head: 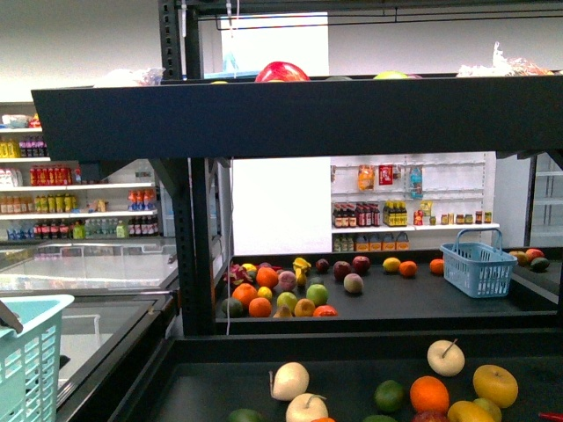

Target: Pick lemon from shelf

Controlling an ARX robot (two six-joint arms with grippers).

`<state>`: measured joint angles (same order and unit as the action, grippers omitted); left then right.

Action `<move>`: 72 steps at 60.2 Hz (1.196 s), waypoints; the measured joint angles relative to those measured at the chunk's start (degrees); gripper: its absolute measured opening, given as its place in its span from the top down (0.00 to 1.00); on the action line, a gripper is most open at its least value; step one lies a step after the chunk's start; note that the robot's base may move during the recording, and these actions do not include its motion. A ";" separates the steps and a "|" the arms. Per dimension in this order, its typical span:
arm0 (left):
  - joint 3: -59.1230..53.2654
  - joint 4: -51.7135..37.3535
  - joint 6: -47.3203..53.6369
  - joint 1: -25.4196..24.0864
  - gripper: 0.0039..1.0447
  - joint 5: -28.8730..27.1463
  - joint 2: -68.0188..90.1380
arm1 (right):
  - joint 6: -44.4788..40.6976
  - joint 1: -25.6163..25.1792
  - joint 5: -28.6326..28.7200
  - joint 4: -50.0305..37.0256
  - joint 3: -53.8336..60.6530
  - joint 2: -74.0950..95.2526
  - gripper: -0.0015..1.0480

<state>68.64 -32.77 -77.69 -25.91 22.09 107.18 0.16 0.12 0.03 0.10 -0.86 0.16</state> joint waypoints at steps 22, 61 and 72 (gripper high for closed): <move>-1.31 15.80 17.20 4.31 0.93 14.01 -13.09 | -0.02 0.00 0.00 0.00 0.00 0.00 0.07; -12.52 11.80 25.27 24.74 0.93 21.46 -21.27 | -0.02 0.00 0.00 0.00 0.00 0.00 0.07; -11.15 9.31 23.52 30.95 0.93 18.47 -18.64 | -0.02 0.00 0.00 0.00 0.00 0.00 0.07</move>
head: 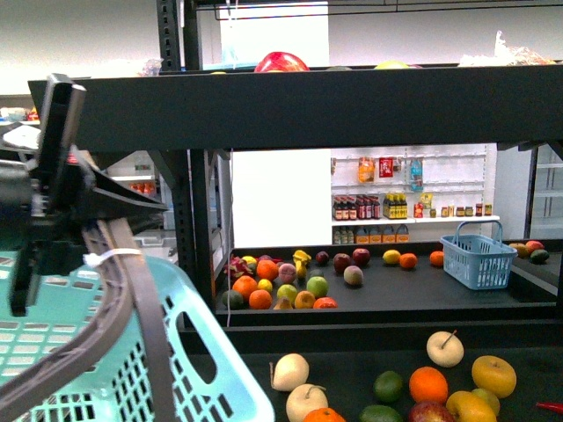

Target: Pick lemon from shelf

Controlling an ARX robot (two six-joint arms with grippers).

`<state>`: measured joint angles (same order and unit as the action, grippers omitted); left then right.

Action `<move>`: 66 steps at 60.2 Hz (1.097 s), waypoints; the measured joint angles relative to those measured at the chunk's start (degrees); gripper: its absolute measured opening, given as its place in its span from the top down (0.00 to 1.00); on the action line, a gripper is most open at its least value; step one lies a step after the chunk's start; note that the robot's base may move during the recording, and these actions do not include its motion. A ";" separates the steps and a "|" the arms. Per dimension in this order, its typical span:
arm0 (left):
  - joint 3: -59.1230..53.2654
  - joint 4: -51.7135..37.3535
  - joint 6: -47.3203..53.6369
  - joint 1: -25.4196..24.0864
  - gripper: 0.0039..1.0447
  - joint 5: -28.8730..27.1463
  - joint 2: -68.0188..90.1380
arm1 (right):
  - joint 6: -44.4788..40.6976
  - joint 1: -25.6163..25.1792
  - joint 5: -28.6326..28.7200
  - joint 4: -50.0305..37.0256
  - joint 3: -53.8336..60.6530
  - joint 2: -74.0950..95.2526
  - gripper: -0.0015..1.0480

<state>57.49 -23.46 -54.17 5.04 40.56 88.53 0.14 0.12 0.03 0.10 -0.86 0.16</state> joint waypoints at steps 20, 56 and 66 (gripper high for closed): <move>7.30 -3.65 -4.26 11.69 0.93 -4.61 6.47 | 0.00 0.00 0.00 0.00 0.00 0.00 0.07; 12.59 -6.51 -7.21 17.88 0.93 -8.26 13.60 | -1.79 4.22 -14.27 5.64 -1.92 3.80 0.07; 12.59 -6.51 -7.17 17.81 0.94 -8.90 13.75 | -0.98 -0.50 -20.44 10.43 -4.74 18.40 0.07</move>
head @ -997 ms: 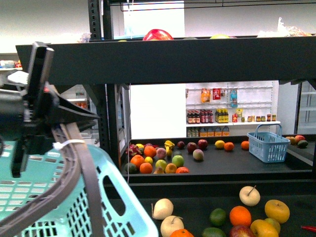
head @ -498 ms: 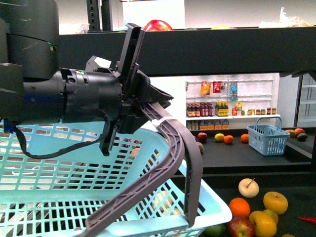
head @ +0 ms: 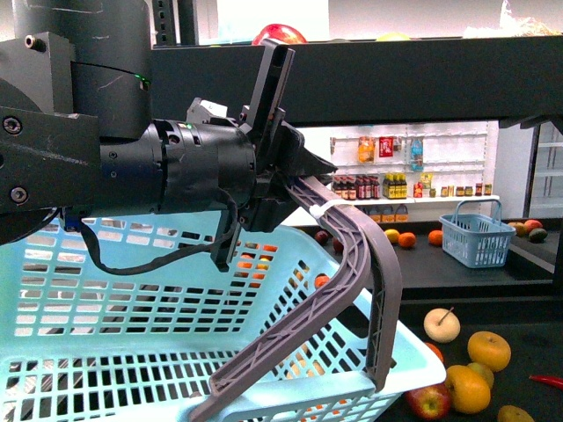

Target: Pick lemon from shelf

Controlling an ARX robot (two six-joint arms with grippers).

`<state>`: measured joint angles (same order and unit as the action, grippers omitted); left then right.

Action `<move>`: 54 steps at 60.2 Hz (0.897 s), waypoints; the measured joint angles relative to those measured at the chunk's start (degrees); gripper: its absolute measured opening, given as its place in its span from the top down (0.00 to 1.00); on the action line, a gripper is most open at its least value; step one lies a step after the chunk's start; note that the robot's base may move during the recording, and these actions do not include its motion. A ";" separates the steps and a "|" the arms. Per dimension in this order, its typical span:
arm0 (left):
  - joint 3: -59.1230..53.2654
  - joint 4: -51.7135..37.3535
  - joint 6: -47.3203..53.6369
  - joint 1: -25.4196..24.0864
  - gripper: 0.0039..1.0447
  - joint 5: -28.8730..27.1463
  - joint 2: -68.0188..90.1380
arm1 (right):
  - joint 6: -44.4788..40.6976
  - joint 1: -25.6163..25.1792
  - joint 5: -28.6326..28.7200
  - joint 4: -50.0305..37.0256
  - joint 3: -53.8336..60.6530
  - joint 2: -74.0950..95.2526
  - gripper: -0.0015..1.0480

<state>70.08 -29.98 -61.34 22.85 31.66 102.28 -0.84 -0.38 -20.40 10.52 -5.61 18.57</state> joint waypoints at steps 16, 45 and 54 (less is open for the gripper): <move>0.00 0.00 -0.02 0.02 0.94 0.13 0.02 | 2.19 -15.56 25.11 -19.21 -8.76 38.36 0.07; 0.02 0.00 -0.02 0.02 0.94 0.07 0.09 | -15.17 -10.08 34.29 -31.23 -48.04 102.75 0.07; 0.02 0.00 -0.04 0.02 0.94 0.04 0.09 | -18.62 -8.81 32.22 -31.78 -56.08 112.32 0.07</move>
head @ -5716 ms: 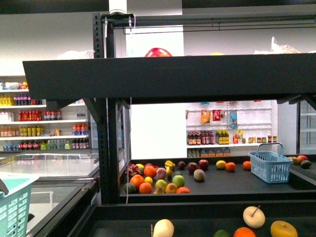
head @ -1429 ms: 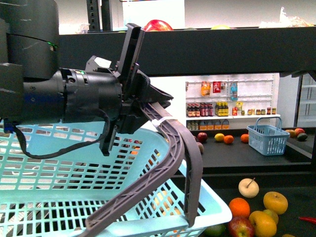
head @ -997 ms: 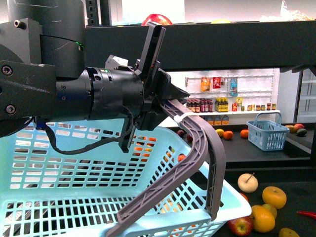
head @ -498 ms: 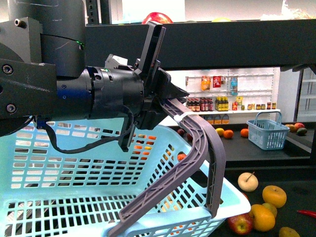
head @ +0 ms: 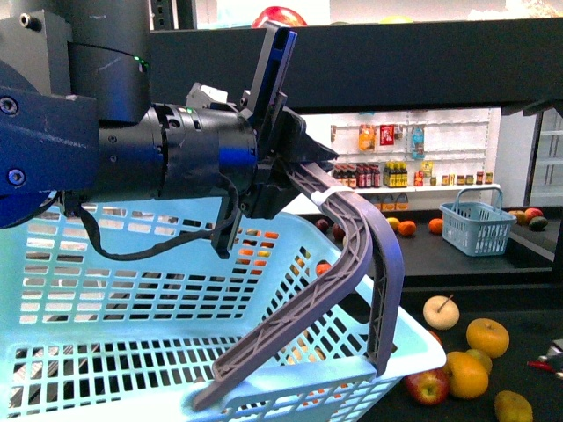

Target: Pick lemon from shelf

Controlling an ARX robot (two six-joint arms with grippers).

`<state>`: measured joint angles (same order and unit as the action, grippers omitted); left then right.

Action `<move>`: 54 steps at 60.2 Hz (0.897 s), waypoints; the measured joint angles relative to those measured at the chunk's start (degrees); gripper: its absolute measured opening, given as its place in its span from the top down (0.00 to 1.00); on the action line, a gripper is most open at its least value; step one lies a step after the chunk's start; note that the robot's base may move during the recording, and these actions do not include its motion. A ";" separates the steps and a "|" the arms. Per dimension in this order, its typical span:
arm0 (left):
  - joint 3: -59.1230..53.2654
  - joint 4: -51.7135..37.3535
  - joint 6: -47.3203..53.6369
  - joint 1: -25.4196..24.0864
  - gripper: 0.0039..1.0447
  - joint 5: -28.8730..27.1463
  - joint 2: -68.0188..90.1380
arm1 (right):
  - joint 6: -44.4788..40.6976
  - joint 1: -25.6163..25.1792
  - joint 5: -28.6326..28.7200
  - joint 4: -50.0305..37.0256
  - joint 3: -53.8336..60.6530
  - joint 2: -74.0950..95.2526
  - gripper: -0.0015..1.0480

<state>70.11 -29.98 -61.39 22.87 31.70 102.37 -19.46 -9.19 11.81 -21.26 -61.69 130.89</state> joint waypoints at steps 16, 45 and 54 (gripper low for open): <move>0.00 0.00 0.00 0.00 0.94 0.02 0.00 | -1.14 0.90 -4.15 3.04 -15.41 14.16 0.07; 0.00 0.00 0.00 0.00 0.94 0.00 0.00 | -2.03 2.84 -4.81 9.33 -36.63 27.19 0.07; 0.00 0.00 0.02 0.00 0.94 0.02 0.00 | -2.51 2.99 -5.73 10.01 -39.74 29.59 0.07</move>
<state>70.11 -29.98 -61.36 22.87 31.73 102.37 -21.98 -6.20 6.09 -11.25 -101.43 160.48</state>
